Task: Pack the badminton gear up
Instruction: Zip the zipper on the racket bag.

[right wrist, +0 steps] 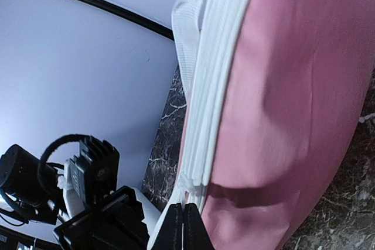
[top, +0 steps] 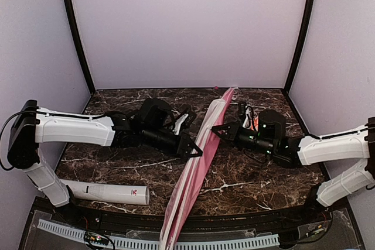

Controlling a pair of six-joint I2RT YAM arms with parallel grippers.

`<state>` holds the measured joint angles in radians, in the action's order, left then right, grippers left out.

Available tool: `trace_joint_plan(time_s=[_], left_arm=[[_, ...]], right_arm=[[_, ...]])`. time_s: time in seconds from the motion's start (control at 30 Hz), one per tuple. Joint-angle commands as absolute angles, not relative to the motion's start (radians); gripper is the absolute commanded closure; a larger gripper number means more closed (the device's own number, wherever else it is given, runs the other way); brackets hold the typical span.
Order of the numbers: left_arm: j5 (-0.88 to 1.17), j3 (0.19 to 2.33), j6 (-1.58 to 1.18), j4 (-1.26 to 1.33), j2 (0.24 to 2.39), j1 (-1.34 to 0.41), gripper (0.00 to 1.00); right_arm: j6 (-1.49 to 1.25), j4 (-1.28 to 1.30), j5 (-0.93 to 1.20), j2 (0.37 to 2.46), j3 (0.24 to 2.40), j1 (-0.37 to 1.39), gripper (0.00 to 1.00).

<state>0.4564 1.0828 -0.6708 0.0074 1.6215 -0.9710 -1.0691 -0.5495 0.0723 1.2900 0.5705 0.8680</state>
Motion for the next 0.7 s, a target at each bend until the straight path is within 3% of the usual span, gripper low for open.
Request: trace_joint_plan(time_s=[0.0,0.17,0.3,0.67], left_arm=[[0.441,1.082,-0.687,0.175,1.574,-0.947,0.98],[0.456,1.081,-0.669,0.156,1.556,-0.939,0.73],[0.436,1.081,-0.626,0.108,1.507,-0.931,0.60],[0.418,1.260,-0.585,0.041,1.642,-0.872,0.51]], right_arm=[[-1.092,-0.581,0.091,1.333,0.597,0.930,1.00],[-1.080,-0.576,0.050,1.332,0.600,0.940,1.00],[-1.042,-0.521,0.022,1.310,0.619,0.937,1.00],[-1.027,-0.497,0.024,1.298,0.628,0.937,1.00]])
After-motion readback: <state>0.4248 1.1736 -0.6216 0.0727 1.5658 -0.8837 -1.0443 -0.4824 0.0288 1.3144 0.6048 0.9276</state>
